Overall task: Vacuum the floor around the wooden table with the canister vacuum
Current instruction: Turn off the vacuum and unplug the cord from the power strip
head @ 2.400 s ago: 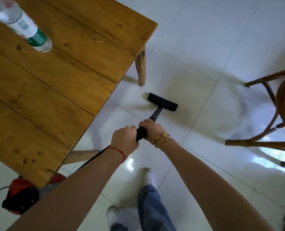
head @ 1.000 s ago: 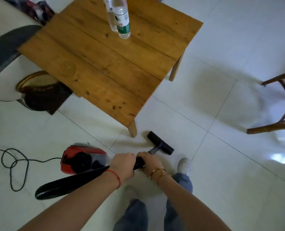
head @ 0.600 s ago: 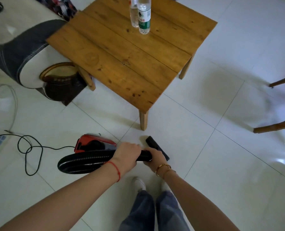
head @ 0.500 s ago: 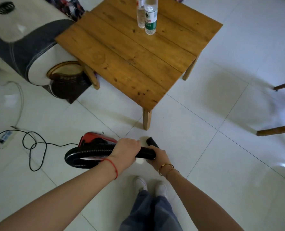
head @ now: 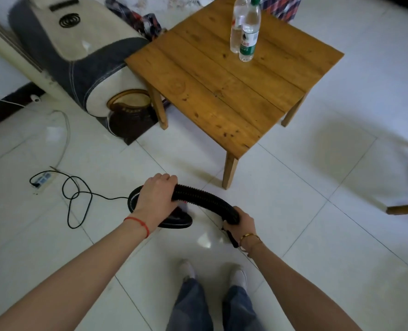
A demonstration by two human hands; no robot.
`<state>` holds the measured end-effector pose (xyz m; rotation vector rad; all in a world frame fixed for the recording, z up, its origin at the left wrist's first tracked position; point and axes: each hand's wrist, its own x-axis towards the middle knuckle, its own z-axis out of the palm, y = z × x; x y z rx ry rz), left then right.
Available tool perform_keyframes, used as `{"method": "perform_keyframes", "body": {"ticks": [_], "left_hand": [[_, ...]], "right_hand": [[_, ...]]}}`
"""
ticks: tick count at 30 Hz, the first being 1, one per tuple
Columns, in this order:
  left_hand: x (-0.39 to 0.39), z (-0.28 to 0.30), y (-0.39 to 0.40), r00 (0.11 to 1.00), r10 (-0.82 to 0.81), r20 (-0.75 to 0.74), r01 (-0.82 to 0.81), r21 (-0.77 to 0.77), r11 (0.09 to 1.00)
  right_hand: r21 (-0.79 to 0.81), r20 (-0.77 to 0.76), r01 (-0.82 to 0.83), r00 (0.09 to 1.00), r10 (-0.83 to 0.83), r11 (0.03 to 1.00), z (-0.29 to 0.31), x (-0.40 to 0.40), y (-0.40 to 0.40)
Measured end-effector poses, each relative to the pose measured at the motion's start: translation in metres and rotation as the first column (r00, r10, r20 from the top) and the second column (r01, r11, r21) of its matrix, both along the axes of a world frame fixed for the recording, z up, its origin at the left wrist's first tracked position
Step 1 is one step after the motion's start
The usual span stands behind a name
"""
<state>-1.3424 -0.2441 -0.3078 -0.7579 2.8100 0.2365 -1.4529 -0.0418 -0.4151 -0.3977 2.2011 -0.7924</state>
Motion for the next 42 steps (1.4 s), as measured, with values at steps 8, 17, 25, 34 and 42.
{"method": "perform_keyframes", "body": {"ticks": [8, 17, 25, 34, 42], "left_hand": [[0.043, -0.029, -0.084, 0.97, 0.229, -0.082, -0.222, 0.082, 0.972], [0.091, -0.079, -0.155, 0.911, 0.412, -0.001, -0.383, 0.369, 0.847], [0.136, -0.136, -0.16, 0.877, 0.418, 0.235, -0.476, 0.541, 0.694], [0.15, -0.197, -0.13, 0.773, 0.549, 0.319, -0.551, 0.766, 0.331], [0.154, -0.26, -0.109, 0.627, 0.725, 0.284, -0.331, 0.94, -0.082]], "right_hand": [[0.035, 0.016, 0.094, 0.995, -0.094, 0.995, -0.001, 0.028, -0.043], [-0.02, 0.049, 0.385, 0.922, -0.384, 0.923, -0.019, 0.08, -0.097], [-0.047, 0.013, 0.485, 0.874, -0.485, 0.873, -0.037, 0.118, -0.127], [-0.161, -0.011, 0.455, 0.886, -0.463, 0.876, -0.064, 0.132, -0.146], [-0.192, -0.131, 0.189, 0.967, -0.216, 0.963, -0.13, 0.138, -0.147]]}}
